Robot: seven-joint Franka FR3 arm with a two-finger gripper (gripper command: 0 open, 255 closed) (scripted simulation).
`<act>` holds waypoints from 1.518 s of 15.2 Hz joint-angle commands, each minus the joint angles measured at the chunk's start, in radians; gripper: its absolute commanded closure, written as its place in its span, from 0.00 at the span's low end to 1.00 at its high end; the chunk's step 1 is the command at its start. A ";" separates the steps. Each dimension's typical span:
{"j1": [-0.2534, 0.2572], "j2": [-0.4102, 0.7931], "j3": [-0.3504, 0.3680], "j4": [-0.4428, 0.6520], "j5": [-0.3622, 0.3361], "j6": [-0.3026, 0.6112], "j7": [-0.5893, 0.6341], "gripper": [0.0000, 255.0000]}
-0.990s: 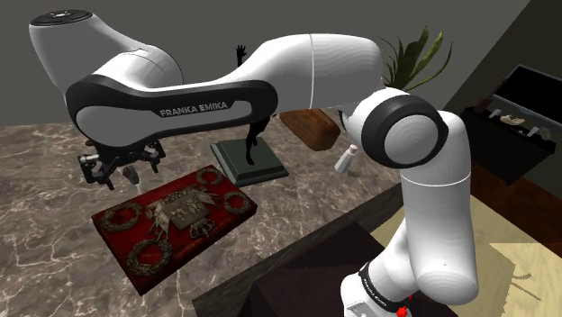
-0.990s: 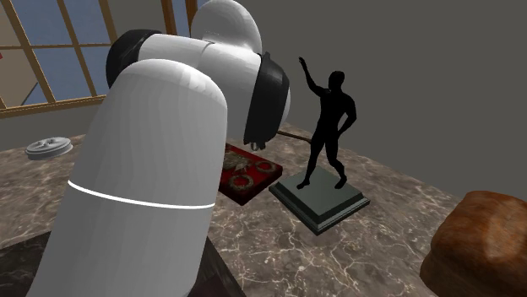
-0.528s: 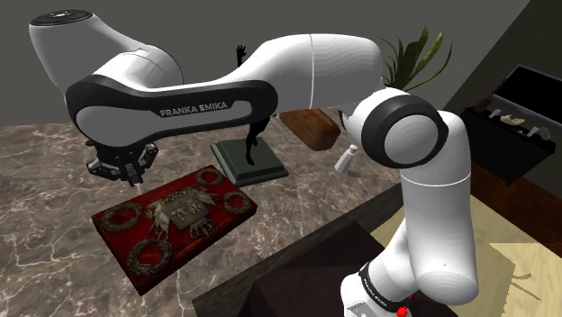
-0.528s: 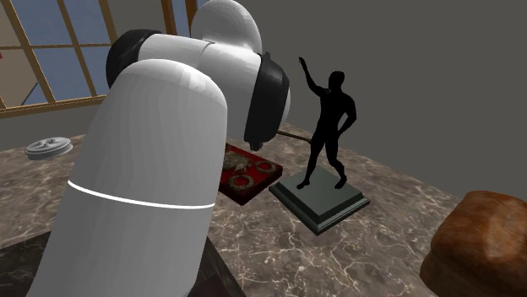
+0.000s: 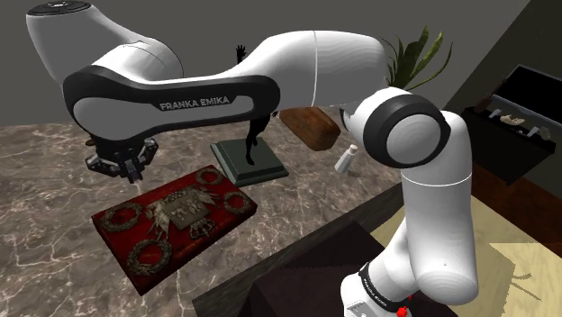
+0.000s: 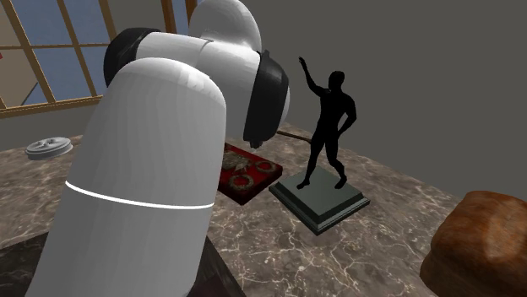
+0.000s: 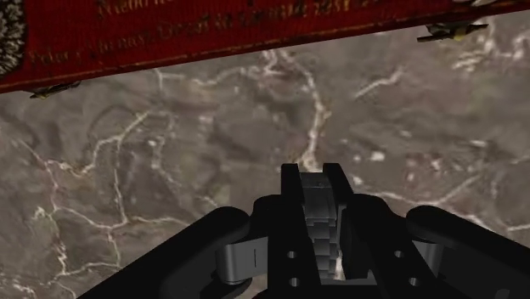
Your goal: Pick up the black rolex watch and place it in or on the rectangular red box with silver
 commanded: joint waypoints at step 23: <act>-0.011 -0.165 0.033 0.016 0.054 -0.174 -0.018 1.00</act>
